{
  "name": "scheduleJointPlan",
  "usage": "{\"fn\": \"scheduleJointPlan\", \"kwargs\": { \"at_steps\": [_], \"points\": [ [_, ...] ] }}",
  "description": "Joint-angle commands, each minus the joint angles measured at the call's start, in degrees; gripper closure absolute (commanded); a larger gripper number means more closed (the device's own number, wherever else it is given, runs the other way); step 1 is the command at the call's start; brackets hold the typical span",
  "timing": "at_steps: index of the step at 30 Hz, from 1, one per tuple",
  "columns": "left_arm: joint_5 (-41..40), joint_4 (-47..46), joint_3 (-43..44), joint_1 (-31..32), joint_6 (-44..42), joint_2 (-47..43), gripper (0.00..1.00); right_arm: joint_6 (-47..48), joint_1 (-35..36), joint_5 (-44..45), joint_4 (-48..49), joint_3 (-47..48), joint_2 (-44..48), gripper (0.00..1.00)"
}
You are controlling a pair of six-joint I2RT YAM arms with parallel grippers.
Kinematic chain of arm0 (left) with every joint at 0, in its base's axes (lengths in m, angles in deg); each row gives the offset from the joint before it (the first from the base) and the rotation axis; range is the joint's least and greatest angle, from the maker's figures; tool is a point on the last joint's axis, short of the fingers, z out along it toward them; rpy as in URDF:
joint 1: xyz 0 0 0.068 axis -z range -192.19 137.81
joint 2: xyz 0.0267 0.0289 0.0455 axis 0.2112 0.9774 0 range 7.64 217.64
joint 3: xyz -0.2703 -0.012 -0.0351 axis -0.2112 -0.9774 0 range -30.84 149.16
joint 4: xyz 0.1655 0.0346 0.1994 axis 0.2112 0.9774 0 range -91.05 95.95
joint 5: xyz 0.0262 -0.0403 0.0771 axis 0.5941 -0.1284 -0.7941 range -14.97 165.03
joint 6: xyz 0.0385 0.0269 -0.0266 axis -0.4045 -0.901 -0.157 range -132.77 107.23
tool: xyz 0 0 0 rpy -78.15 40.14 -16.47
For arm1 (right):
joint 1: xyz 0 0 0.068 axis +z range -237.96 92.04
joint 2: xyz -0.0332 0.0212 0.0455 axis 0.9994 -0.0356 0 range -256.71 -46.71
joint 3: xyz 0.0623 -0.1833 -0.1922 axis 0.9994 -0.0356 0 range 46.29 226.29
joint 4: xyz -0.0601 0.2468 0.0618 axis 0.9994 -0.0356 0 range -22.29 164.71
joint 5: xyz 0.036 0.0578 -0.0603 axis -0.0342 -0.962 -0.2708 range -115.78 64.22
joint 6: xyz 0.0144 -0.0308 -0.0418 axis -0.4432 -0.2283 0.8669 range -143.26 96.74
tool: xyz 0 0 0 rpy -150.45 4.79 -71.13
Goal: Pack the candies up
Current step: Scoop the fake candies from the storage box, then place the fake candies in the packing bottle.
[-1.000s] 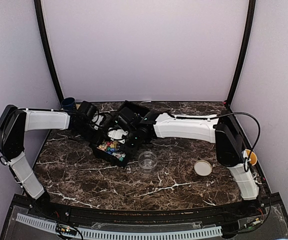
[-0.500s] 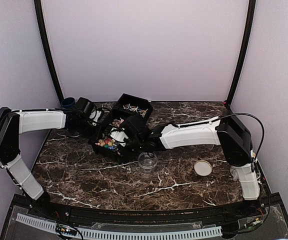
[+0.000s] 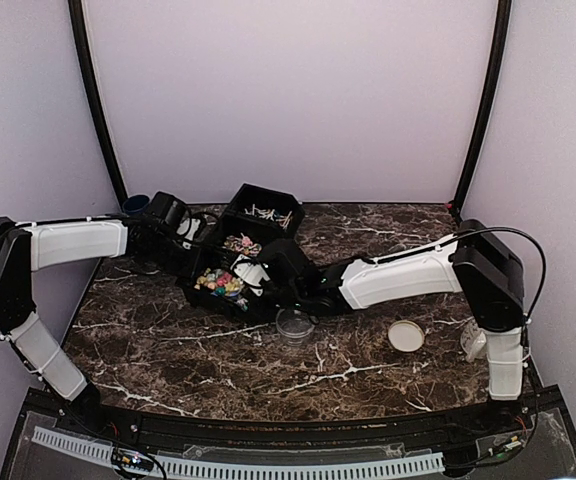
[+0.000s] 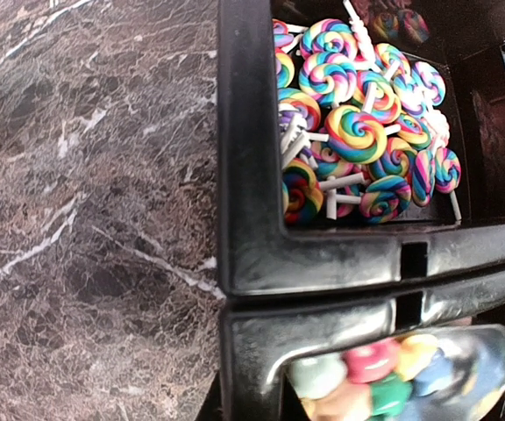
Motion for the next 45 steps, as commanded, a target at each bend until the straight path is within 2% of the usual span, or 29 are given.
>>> {"fn": "scheduleJointPlan", "kwargs": {
  "at_steps": [1, 18, 27, 37, 45],
  "points": [
    [4.5, -9.0, 5.9, -1.2, 3.3, -4.5, 1.00, -2.7, -2.3, -1.5, 2.3, -5.0, 3.0, 1.00],
    [5.9, -8.8, 6.1, -1.5, 3.5, -3.1, 1.00, -4.7, -5.0, -8.4, 17.7, -19.7, 12.1, 1.00],
    [6.2, -8.4, 6.4, -1.5, 3.7, -2.9, 1.00, -3.8, -5.4, -7.6, 24.1, -27.7, 19.7, 1.00],
    [5.8, -7.7, 6.7, -1.5, 3.3, -3.2, 1.00, -1.1, -5.9, -4.1, 18.9, -34.8, 31.3, 1.00],
    [5.7, -7.6, 6.9, -1.6, 3.4, -2.9, 1.00, -1.7, -5.9, -1.7, 4.3, -37.4, 42.8, 1.00]
  ]
}}
